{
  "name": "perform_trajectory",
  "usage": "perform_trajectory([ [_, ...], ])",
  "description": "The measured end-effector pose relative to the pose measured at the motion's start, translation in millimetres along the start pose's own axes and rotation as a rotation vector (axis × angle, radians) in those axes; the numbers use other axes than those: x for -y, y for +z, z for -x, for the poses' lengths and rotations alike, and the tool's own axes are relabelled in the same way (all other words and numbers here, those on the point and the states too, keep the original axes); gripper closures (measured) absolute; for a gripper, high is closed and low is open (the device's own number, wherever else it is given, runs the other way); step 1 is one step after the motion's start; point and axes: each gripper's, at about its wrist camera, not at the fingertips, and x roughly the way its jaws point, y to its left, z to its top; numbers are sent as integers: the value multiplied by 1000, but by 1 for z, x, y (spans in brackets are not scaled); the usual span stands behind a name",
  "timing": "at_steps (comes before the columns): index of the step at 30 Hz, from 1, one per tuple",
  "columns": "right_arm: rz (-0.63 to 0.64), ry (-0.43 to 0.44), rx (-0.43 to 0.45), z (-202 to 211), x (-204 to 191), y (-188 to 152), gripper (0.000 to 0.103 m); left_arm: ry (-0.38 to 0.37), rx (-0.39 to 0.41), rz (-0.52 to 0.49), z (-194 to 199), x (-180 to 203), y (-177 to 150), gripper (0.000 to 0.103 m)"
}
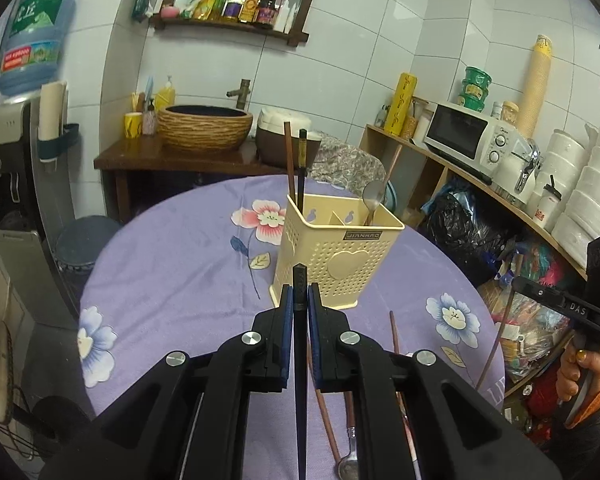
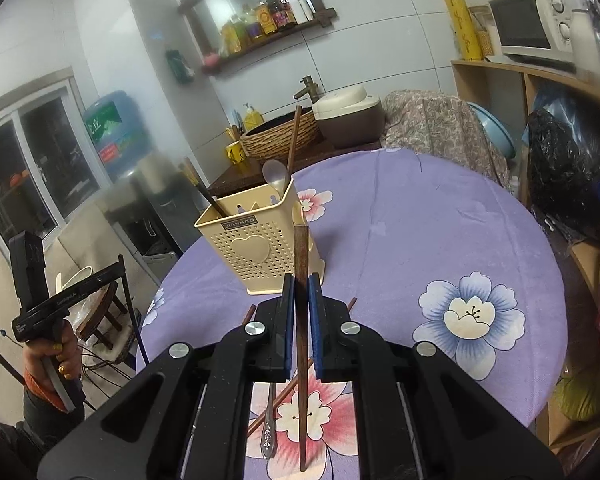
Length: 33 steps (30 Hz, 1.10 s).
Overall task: Organize utensils
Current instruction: 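Lift both held chopsticks and lower them into the beige holder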
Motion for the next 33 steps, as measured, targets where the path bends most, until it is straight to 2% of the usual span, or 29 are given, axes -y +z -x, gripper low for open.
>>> perform_trajectory([
  [8, 28, 24, 34, 11, -10, 20, 95, 18, 40, -39, 13, 1, 16, 94],
  [11, 79, 21, 78, 18, -27, 51, 95, 16, 79, -52, 23, 4, 40, 94],
  [15, 125, 38, 161, 23, -54, 115, 95, -16, 155, -58, 38, 14, 97, 94],
  [20, 141, 7, 273, 9, -88, 197, 95, -34, 227, -46, 40, 29, 159, 94],
  [23, 140, -12, 309, -8, -99, 222, 95, -8, 272, -51, 32, 39, 180, 94],
  [27, 156, -51, 319, -36, -104, 226, 95, 5, 271, -38, 6, 44, 188, 94],
  [33, 140, -71, 269, -86, -89, 197, 95, 38, 235, -38, -34, 41, 165, 94],
])
